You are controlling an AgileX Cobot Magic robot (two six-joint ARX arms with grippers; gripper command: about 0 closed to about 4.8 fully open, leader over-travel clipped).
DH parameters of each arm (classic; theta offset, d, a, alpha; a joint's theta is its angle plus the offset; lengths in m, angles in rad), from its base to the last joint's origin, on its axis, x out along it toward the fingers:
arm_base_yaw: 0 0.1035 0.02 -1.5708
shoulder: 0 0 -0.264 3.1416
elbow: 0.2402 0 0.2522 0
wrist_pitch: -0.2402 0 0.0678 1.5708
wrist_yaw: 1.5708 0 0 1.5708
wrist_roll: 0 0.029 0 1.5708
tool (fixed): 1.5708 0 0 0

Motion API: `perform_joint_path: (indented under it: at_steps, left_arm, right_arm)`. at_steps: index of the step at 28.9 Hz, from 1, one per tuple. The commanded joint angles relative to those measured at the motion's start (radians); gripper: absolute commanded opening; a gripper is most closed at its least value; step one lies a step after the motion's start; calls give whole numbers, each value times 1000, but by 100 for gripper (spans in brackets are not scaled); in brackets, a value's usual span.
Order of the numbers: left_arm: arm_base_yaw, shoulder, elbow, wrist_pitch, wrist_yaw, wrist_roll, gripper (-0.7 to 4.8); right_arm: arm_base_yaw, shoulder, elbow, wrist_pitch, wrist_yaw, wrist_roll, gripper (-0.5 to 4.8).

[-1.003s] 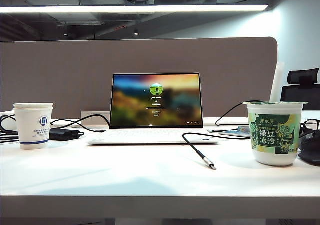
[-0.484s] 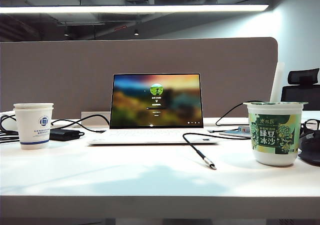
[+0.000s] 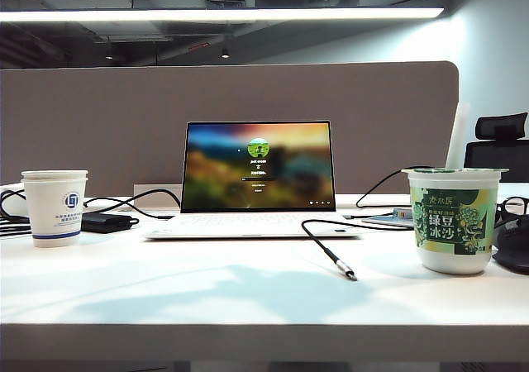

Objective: Pick up the black phone, pick up the charger plug, insert the charger plug into the phone's charging port, and finally place the connected phone back on the desk.

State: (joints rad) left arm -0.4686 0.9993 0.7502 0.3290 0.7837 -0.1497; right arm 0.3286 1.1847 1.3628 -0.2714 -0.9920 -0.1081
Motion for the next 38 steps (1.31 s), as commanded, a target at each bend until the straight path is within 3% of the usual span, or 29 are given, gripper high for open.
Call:
perform_joint_path:
  at_steps: [1,4,8,14,22,38]
  left_arm:
    - [-1,-6,89,-254,-14,224,-6]
    - [-1,-6,172,-523,-70,417,-6]
    - [-1,-6,181,-609,-99,497,-6]
    - [-2,-6,181,-696,-158,587,-7]
    - [-12,-6,181,-784,-156,647,-6]
    - [-35,-8,181,-837,-167,704,-7]
  right_arm:
    - [20,-6,5,-166,63,-174,336]
    - [74,-6,5,-302,165,-343,336]
    - [137,0,5,-408,262,-494,336]
    - [203,24,4,-485,343,-586,336]
    - [311,103,4,-516,428,-710,336]
    - [362,248,4,-490,451,-716,334]
